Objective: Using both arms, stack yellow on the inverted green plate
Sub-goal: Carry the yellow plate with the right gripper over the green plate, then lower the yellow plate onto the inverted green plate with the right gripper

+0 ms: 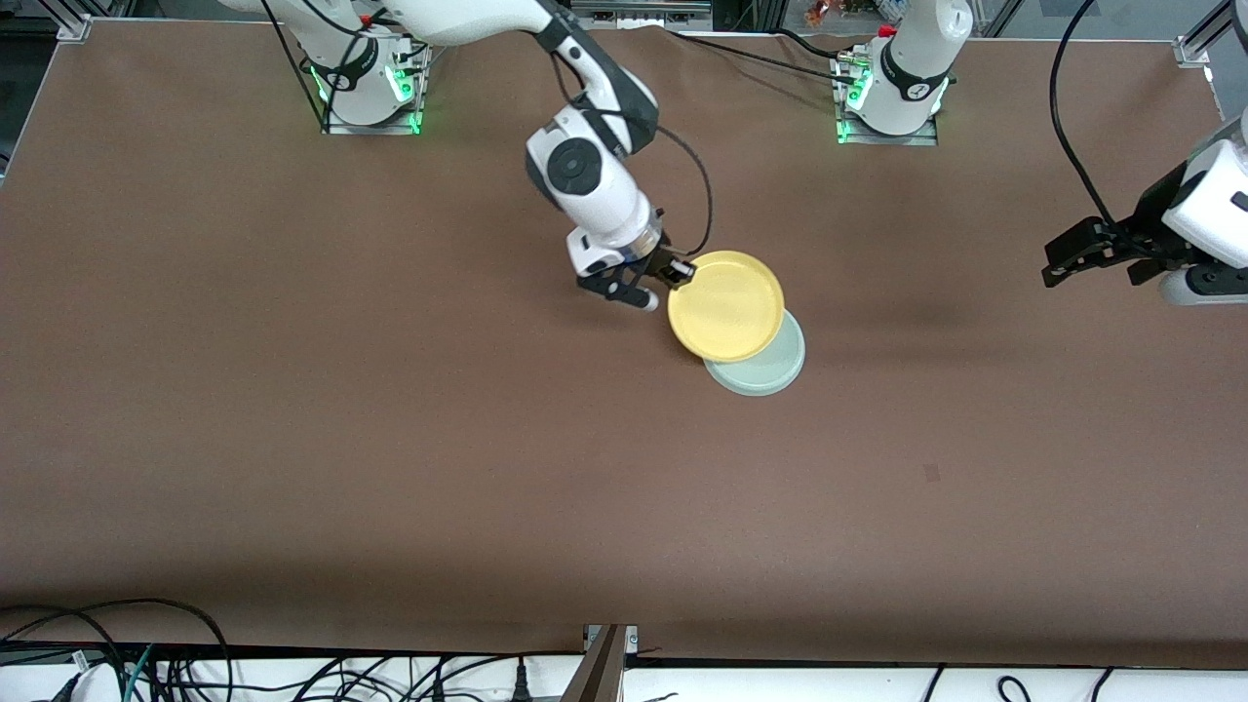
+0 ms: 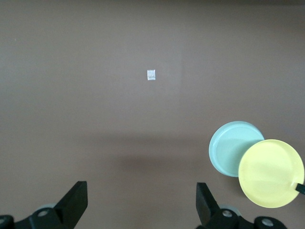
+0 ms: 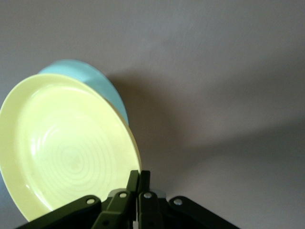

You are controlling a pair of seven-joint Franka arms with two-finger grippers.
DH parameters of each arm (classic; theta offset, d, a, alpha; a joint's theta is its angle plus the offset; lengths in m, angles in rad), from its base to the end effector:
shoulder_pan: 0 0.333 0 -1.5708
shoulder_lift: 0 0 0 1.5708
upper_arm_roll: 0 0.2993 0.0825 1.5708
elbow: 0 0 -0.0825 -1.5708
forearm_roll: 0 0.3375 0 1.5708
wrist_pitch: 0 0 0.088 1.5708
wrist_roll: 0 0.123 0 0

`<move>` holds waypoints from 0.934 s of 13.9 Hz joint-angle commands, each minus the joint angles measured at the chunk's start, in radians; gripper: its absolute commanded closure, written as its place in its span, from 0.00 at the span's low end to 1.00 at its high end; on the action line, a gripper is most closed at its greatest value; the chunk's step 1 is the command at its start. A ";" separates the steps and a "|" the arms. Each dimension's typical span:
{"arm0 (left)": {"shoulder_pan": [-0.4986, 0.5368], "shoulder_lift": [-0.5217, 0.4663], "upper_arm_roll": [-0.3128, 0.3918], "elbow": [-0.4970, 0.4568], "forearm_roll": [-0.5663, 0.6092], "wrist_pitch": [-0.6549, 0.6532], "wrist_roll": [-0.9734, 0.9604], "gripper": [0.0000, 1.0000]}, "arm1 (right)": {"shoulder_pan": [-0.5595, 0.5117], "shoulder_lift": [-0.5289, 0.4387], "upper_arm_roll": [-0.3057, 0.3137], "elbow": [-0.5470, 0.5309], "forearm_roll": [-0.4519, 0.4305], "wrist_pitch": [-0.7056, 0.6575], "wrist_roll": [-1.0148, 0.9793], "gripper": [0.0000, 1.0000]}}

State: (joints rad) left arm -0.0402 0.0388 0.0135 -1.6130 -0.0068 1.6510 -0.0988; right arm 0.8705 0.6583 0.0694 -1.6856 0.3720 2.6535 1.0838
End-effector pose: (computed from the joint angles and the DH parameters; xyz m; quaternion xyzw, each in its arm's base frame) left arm 0.5248 -0.0149 0.5607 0.9993 0.0363 -0.0006 0.0031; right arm 0.4049 0.5313 0.2519 -0.9533 0.2273 0.0311 0.1962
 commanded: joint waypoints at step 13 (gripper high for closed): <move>0.034 -0.070 -0.027 -0.087 0.025 0.020 0.034 0.00 | 0.174 0.239 -0.168 0.205 -0.001 0.154 0.130 1.00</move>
State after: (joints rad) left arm -0.0174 -0.0056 0.0010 -1.6779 -0.0023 1.6719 -0.0854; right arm 1.0328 0.8385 -0.0832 -1.5579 0.3719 2.8040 1.1859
